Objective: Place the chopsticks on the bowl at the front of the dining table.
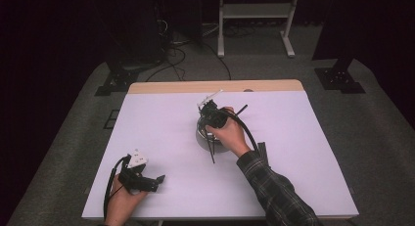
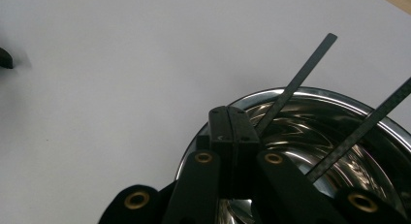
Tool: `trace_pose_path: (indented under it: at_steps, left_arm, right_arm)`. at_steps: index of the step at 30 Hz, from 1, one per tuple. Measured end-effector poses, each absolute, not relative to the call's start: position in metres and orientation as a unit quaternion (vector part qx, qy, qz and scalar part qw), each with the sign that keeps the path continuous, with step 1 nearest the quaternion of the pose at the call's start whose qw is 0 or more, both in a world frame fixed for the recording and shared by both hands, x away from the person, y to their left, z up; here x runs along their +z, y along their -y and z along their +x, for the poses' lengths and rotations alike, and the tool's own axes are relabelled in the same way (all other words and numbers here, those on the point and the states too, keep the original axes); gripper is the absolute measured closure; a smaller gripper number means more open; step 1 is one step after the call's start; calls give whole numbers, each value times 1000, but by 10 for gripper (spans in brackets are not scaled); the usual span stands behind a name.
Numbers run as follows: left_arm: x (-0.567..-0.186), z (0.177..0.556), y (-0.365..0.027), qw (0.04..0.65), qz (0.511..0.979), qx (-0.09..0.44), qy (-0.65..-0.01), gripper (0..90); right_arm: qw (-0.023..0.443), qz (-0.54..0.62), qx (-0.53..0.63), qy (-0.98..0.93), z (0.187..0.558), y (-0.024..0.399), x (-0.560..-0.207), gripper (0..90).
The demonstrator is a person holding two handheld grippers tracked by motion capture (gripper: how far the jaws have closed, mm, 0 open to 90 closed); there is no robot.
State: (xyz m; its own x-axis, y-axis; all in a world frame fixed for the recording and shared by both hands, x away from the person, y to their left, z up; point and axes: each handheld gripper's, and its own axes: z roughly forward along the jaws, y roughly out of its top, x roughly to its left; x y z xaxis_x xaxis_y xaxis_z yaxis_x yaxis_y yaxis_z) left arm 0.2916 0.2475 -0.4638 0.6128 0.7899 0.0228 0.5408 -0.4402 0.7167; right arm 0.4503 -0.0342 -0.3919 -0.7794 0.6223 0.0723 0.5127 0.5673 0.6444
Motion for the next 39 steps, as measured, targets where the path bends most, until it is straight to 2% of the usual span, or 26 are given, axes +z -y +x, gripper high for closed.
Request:
trace_pose_path:
  at_steps: [39]
  left_arm:
    - [-464,292,-247,345,829,182,-400,0]
  right_arm:
    - [92,333,332,-878,448,55,-393,895]
